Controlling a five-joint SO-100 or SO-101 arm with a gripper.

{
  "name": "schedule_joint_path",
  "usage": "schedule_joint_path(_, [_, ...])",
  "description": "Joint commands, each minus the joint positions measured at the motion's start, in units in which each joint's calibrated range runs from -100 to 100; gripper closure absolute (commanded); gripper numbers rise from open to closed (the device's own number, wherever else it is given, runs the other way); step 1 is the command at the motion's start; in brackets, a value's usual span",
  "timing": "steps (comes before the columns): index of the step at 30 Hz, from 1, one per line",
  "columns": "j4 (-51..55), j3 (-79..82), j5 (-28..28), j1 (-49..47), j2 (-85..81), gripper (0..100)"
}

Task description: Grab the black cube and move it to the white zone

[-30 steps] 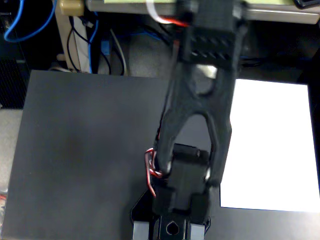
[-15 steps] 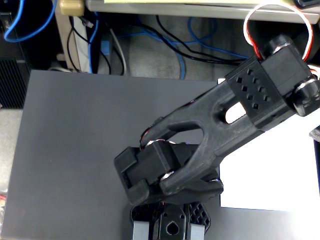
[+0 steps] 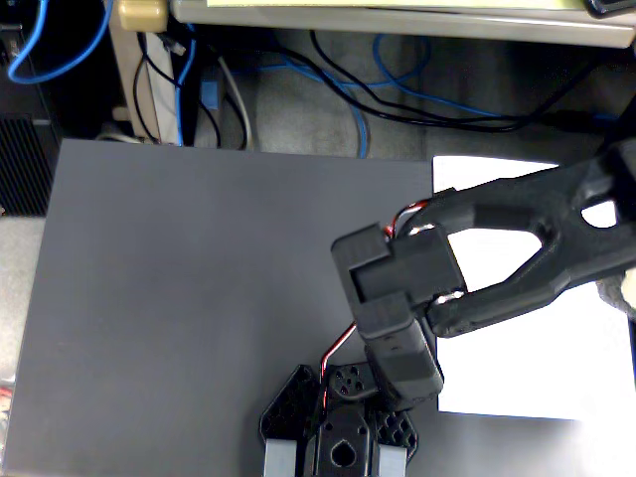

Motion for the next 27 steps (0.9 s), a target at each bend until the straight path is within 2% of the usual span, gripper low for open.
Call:
schedule_joint_path(1, [-4.23,2.41,-2.21,-8.51,-0.39,98])
schedule_joint_path(3, [-11.44,8.30,-4.41,-13.14,-0.39,98])
schedule_joint_path(5, [-17.27,13.56,-4.41,-13.73,-0.39,98])
schedule_joint_path(8, [-18.64,14.74,-6.55,-14.54,-0.39,98])
schedule_joint_path(12, [-18.21,14.74,-12.32,-26.76,-0.39,98])
schedule_joint_path(15, [-17.61,14.83,-12.68,-28.45,-0.48,98])
schedule_joint_path(18, [-11.44,15.55,-12.68,-30.58,-4.84,98])
schedule_joint_path(22, [2.80,15.55,-14.04,-37.65,-28.95,98])
schedule_joint_path(24, [8.37,15.55,-13.89,-37.87,-38.19,98])
schedule_joint_path(27, [8.54,15.64,-13.57,-35.74,-36.68,98])
